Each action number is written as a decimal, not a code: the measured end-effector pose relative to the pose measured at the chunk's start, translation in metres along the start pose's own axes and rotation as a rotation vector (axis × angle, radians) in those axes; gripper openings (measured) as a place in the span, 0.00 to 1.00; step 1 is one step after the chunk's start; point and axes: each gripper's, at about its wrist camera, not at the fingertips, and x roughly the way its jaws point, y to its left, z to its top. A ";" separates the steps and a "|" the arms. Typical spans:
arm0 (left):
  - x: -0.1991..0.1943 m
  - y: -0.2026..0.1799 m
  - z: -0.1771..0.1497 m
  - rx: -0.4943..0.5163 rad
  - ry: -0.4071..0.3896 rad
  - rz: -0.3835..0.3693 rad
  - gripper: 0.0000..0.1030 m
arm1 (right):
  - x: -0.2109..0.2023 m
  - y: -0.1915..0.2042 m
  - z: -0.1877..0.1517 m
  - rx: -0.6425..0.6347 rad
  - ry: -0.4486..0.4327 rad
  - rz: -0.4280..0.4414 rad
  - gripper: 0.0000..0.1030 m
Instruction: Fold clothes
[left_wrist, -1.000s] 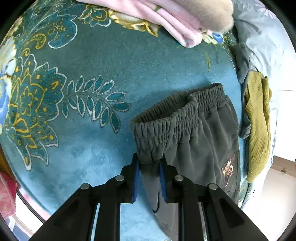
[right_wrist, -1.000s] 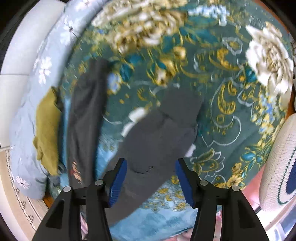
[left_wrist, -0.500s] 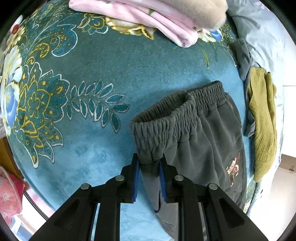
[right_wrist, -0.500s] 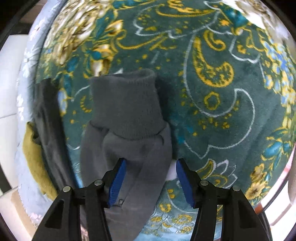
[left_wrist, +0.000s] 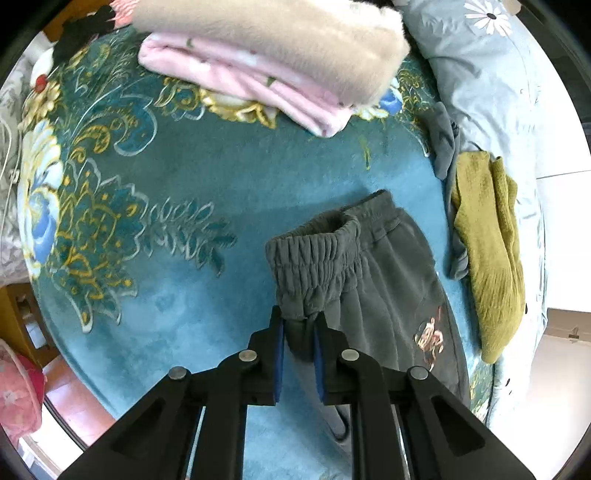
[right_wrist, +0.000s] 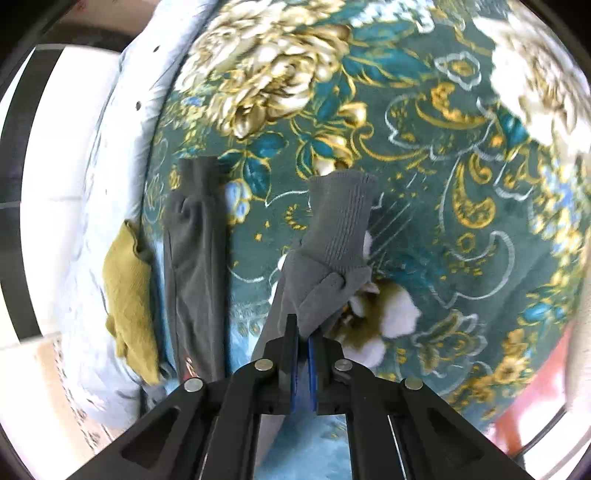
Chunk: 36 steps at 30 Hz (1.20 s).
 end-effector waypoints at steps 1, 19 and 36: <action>0.000 0.006 -0.004 -0.015 0.016 0.016 0.13 | -0.004 -0.002 0.001 -0.006 0.003 -0.021 0.04; 0.017 -0.023 0.023 -0.206 0.120 0.032 0.13 | -0.007 0.114 0.046 -0.141 0.095 -0.169 0.04; 0.071 -0.098 0.084 -0.348 0.221 -0.035 0.14 | 0.082 0.222 0.117 -0.122 0.200 -0.231 0.04</action>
